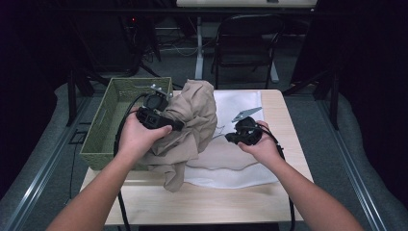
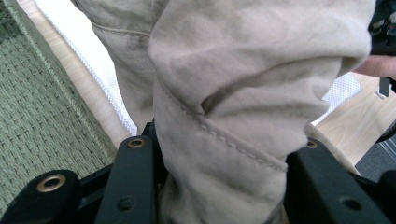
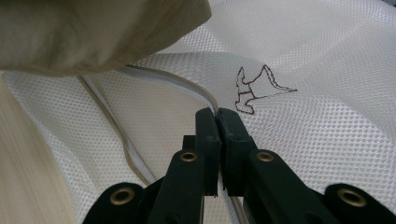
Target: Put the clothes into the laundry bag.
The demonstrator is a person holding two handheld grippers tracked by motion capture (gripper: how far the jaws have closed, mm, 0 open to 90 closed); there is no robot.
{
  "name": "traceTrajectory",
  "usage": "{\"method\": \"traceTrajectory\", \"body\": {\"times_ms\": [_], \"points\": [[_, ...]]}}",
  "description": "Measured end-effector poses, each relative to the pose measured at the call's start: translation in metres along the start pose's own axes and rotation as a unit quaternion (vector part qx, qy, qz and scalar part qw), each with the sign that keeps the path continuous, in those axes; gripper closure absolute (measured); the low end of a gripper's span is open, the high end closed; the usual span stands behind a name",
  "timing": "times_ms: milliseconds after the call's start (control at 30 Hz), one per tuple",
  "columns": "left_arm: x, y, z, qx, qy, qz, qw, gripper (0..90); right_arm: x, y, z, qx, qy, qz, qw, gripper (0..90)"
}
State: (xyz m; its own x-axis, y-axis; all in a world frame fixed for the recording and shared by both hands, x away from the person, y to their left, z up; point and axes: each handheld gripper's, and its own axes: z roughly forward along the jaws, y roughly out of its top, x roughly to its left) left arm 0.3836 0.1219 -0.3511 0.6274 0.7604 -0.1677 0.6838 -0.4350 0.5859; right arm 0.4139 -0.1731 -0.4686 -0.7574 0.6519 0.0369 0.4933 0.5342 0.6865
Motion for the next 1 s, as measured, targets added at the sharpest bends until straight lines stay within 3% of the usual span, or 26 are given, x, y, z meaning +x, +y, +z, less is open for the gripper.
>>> {"method": "traceTrajectory", "body": {"times_ms": [1000], "points": [[0.002, -0.023, 0.013, -0.006, -0.02, -0.007, 0.9998, 60.3, -0.003, 0.02, -0.005, -0.009, -0.008, 0.003, 0.9999, 87.5]]}}
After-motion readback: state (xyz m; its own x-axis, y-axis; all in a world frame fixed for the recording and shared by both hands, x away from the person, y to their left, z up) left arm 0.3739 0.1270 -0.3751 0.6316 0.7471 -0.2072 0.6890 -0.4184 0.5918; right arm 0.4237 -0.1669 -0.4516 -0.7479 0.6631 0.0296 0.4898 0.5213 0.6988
